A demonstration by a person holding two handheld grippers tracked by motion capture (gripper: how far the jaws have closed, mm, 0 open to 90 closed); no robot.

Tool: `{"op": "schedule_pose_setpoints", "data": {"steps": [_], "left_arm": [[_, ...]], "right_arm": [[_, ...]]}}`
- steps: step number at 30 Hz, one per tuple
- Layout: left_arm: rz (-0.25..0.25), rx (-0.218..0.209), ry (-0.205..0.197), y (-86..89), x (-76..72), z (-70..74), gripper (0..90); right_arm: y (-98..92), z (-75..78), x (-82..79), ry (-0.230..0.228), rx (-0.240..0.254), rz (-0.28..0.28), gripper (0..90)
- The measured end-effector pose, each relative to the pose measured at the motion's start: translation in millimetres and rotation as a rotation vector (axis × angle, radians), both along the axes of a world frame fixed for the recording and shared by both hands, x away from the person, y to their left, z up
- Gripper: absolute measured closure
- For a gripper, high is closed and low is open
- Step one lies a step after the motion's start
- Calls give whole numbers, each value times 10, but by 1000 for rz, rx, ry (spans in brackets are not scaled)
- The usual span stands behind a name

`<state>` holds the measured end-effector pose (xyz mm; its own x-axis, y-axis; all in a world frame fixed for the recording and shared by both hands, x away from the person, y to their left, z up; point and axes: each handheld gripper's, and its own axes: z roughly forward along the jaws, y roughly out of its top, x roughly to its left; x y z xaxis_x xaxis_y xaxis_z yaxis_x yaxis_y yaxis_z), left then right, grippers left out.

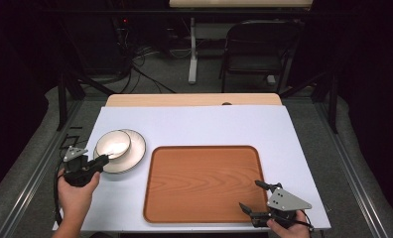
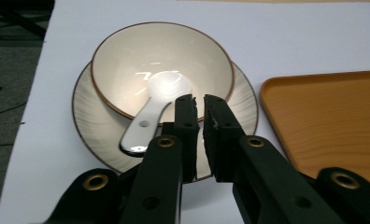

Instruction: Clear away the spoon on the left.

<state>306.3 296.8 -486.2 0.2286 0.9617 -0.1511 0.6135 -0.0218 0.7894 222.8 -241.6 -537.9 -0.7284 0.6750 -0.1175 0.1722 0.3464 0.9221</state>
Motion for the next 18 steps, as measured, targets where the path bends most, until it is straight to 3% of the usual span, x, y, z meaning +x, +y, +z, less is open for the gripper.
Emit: {"op": "schedule_pose_setpoints", "data": {"steps": [3,10,18], "left_arm": [[35,-4,6,68,34,-29,886],[54,-6,29,120,60,-93,900],[94,16,14,190,100,-123,900]], "right_arm": [[1,0,-1,0,-2,1,148],[1,-1,0,0,-3,1,148],[1,-1,-1,0,-3,0,148]]}}
